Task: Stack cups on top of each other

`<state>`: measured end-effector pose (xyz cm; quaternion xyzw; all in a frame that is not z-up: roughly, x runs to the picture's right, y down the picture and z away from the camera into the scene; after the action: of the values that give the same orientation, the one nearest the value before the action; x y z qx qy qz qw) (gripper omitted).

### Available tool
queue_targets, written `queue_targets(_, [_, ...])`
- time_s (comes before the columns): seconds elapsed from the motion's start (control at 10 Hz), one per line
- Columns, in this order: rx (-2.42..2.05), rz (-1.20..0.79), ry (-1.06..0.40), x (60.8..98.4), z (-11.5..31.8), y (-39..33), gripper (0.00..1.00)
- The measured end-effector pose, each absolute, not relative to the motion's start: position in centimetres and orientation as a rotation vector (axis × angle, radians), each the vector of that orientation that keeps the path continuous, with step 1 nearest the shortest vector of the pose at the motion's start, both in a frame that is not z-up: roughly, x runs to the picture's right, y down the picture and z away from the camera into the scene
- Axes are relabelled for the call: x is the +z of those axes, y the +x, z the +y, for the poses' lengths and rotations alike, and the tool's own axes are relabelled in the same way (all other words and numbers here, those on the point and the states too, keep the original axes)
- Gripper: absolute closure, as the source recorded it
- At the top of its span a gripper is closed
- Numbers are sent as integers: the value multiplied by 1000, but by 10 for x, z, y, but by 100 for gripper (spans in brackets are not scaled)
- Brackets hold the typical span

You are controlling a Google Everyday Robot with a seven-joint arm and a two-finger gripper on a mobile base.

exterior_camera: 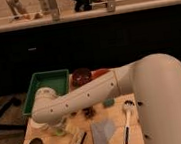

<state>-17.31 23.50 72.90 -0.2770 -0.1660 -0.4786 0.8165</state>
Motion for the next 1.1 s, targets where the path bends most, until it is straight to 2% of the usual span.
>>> queue_targets(1.1, [-1022,-313,-661,741,262,-142,20])
